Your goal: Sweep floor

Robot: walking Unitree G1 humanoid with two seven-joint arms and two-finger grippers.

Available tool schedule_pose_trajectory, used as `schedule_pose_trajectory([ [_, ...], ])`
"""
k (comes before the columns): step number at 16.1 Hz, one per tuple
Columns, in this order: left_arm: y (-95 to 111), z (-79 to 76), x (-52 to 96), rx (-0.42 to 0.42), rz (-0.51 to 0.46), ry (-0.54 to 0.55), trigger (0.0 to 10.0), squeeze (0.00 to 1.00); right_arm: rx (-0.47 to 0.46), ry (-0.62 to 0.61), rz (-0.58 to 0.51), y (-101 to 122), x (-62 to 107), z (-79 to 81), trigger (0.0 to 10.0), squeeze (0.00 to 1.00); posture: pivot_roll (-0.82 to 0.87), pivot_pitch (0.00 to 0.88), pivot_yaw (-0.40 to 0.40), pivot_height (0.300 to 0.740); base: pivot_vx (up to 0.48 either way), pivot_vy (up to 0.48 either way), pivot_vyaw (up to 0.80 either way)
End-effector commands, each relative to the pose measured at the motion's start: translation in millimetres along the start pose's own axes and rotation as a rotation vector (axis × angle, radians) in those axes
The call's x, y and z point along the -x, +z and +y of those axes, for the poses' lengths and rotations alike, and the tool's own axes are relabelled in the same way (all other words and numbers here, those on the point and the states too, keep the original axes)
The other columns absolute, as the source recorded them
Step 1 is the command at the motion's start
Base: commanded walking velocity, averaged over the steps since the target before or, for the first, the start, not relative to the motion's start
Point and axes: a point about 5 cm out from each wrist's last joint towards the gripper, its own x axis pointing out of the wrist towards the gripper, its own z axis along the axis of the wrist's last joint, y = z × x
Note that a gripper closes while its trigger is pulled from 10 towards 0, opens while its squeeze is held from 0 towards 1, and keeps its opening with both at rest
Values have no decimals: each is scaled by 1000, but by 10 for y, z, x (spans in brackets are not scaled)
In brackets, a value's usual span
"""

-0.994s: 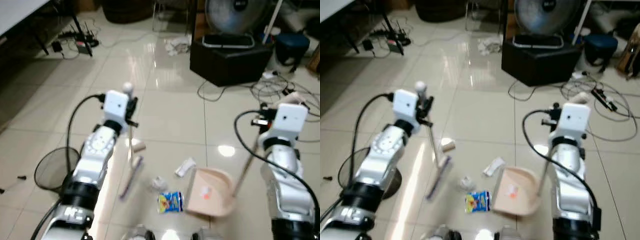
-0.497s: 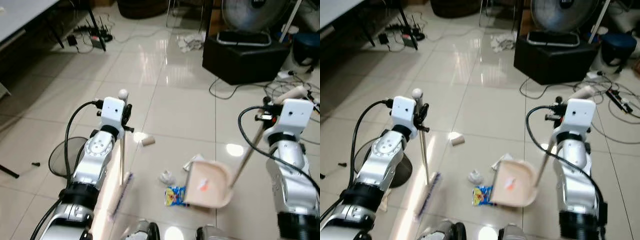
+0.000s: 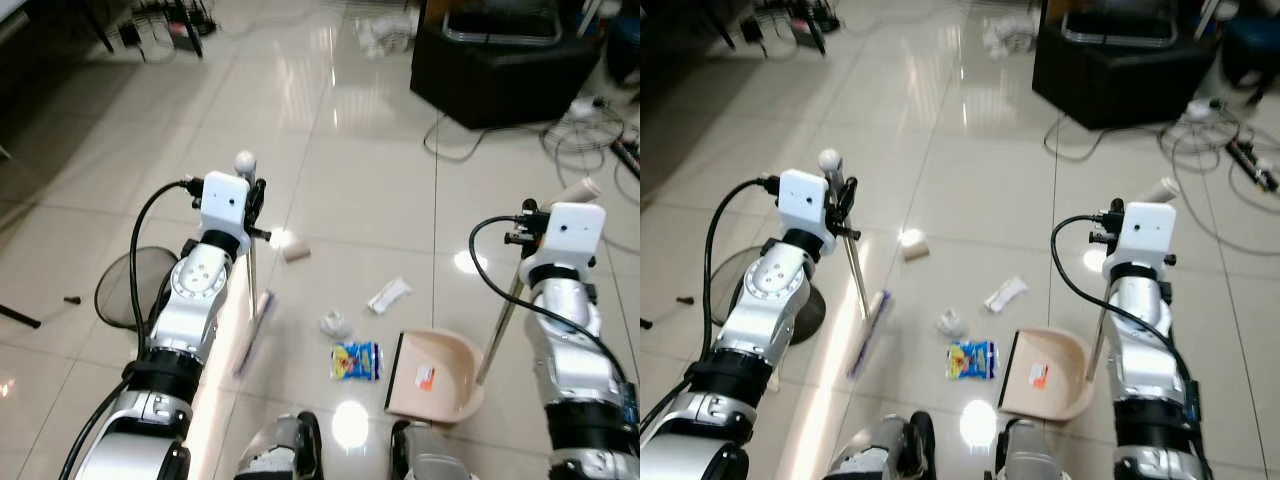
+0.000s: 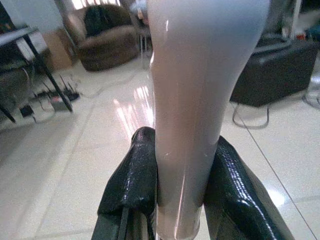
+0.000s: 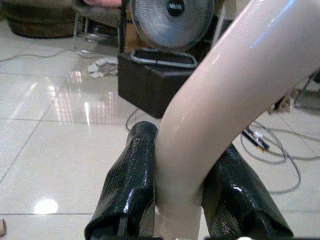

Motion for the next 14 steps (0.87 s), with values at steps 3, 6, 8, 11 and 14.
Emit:
schedule_pose_trajectory([
  [3, -82, -39, 68, 10, -24, -19, 10000, 0, 44, 26, -126, 121, -54, 104, 10000, 0, 108, 329, 137, 740, 0, 0, 0],
  [6, -76, -199, -16, 67, -41, -66, 10000, 0, 91, 122, -189, 128, -30, 340, 10000, 0, 116, 366, 142, 740, 0, 0, 0],
  [8, -80, -212, -32, 57, -35, -62, 10000, 0, 98, 153, -191, 92, 17, 423, 10000, 0, 116, 367, 142, 740, 0, 0, 0],
  [11, -124, -192, -78, 40, -13, -20, 10000, 0, 100, 229, -188, -32, 137, 684, 10000, 0, 121, 360, 145, 740, 0, 0, 0],
  [14, -109, -179, -139, 82, 1, 38, 10000, 0, 36, 241, -188, -2, 172, 843, 10000, 0, 107, 363, 138, 740, 0, 0, 0],
])
